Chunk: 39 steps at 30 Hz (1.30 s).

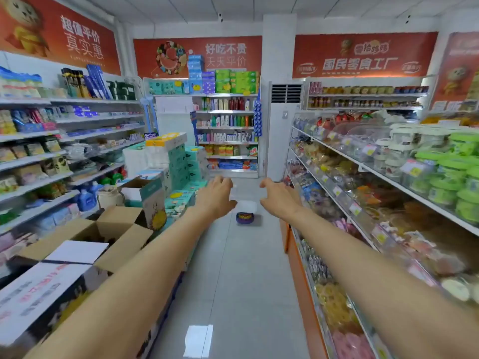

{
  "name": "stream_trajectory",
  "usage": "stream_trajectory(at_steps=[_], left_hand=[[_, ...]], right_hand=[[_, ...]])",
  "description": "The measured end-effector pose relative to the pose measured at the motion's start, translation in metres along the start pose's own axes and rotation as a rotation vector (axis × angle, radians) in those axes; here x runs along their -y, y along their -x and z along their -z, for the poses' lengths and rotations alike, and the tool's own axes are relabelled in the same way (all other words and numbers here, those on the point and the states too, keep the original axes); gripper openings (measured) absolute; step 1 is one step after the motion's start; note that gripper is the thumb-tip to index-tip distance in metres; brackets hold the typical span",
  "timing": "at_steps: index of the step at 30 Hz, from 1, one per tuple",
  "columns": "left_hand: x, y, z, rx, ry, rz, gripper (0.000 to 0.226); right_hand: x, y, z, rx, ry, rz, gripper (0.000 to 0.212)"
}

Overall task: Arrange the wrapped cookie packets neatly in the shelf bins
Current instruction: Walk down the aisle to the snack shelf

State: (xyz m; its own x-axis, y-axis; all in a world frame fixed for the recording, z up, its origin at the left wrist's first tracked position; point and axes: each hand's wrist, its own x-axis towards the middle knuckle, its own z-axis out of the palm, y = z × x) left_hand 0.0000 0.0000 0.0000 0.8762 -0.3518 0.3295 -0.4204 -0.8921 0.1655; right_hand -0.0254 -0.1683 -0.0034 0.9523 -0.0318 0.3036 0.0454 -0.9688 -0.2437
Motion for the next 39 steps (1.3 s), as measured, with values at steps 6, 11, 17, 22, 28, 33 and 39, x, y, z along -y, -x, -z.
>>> stream_trajectory(at_steps=[6, 11, 17, 22, 28, 33, 39], left_hand=[[0.018, 0.002, -0.076, 0.134, 0.027, 0.084, 0.049], [0.048, -0.03, -0.146, 0.214, 0.099, 0.095, 0.049], [0.106, -0.114, -0.222, 0.32, 0.146, 0.082, 0.049], [0.146, -0.198, -0.261, 0.371, 0.12, 0.024, 0.049], [0.159, -0.289, -0.316, 0.451, 0.156, 0.005, 0.048], [0.163, -0.388, -0.366, 0.469, 0.141, -0.029, 0.048], [0.164, -0.537, -0.405, 0.487, 0.117, -0.06, 0.048]], right_hand=[[-0.027, -0.006, -0.081, 0.133, -0.01, -0.011, 0.036], [-0.056, -0.048, -0.149, 0.193, -0.021, -0.022, 0.043], [-0.081, -0.141, -0.227, 0.285, -0.023, -0.08, 0.043], [-0.104, -0.213, -0.281, 0.353, -0.088, -0.146, 0.042], [-0.146, -0.289, -0.322, 0.365, -0.067, -0.202, 0.041], [-0.195, -0.384, -0.346, 0.373, -0.036, -0.206, 0.042], [-0.257, -0.523, -0.364, 0.392, -0.041, -0.189, 0.04]])
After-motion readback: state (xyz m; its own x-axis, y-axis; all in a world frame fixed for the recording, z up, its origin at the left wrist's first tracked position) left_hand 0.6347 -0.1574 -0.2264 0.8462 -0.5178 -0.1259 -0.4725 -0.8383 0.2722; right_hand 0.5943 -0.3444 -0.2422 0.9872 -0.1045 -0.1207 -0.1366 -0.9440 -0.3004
